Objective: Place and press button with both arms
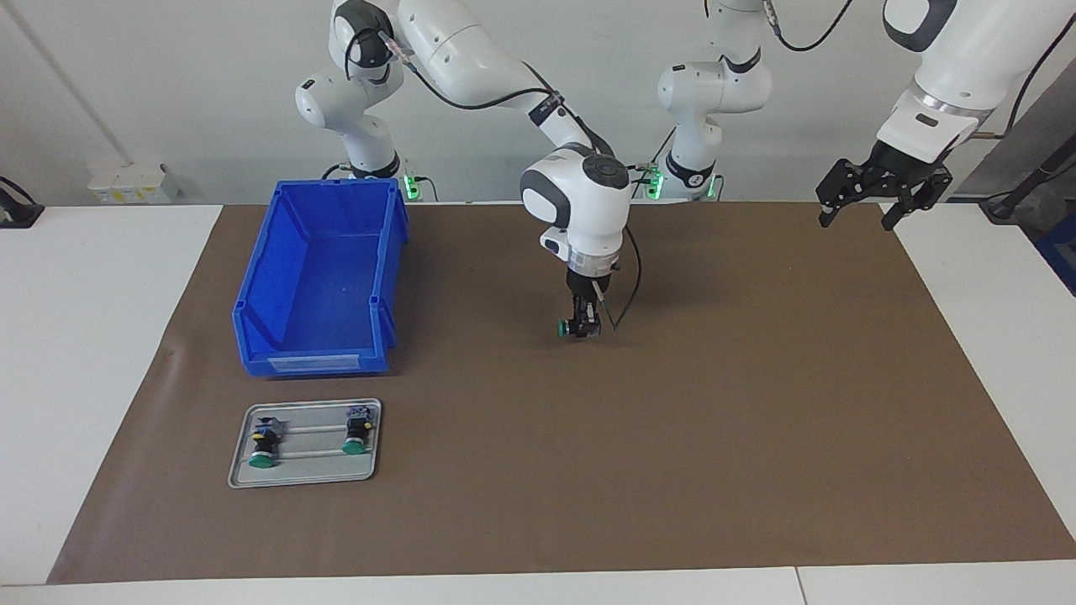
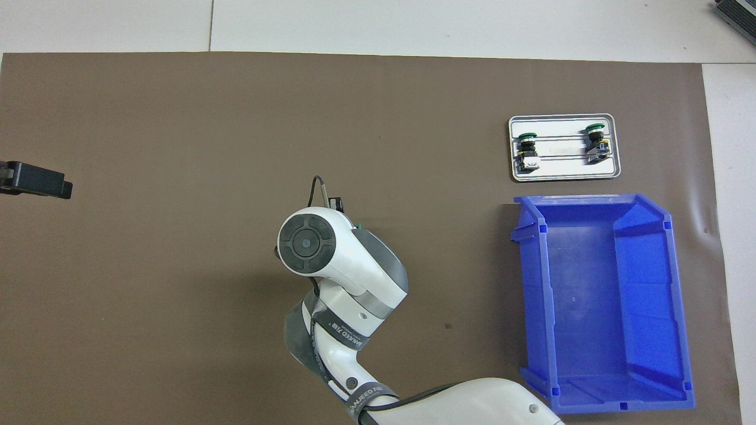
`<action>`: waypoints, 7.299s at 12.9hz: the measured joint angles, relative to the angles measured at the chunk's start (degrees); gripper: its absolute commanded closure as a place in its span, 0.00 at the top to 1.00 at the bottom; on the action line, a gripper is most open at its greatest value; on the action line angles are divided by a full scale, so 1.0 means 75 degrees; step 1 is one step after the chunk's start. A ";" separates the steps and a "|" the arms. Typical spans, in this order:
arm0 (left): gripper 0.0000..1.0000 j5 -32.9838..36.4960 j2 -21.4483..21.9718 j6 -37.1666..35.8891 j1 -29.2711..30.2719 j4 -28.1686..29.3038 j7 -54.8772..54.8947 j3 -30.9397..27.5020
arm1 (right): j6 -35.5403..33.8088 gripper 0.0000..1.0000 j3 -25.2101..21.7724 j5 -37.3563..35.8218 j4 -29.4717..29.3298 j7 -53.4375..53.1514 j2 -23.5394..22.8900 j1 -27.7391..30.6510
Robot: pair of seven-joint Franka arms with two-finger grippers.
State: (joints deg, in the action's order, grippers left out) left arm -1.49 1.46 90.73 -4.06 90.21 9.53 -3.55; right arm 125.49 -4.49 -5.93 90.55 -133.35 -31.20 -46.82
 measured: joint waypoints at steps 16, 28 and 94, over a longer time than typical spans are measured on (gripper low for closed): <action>1.00 -0.0417 -0.0019 0.1014 0.0118 0.0784 0.4562 0.1281 | -0.0471 1.00 -0.0067 -0.0003 0.0511 0.3491 0.2239 0.1519; 1.00 -0.0860 -0.0780 0.5364 0.0141 0.3713 0.5909 0.3852 | -0.3612 1.00 -0.0074 0.0649 0.0513 1.1797 0.4110 0.4900; 0.00 -1.5827 -0.0384 0.4961 -0.0223 0.6956 1.6072 0.2909 | -0.5250 1.00 0.0030 0.0551 -0.0016 1.6898 0.4568 0.5888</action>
State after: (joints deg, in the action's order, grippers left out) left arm -120.19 -1.42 127.94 -5.73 142.38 130.07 18.26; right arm 86.11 -4.27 -1.80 90.43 -6.61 3.06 -2.65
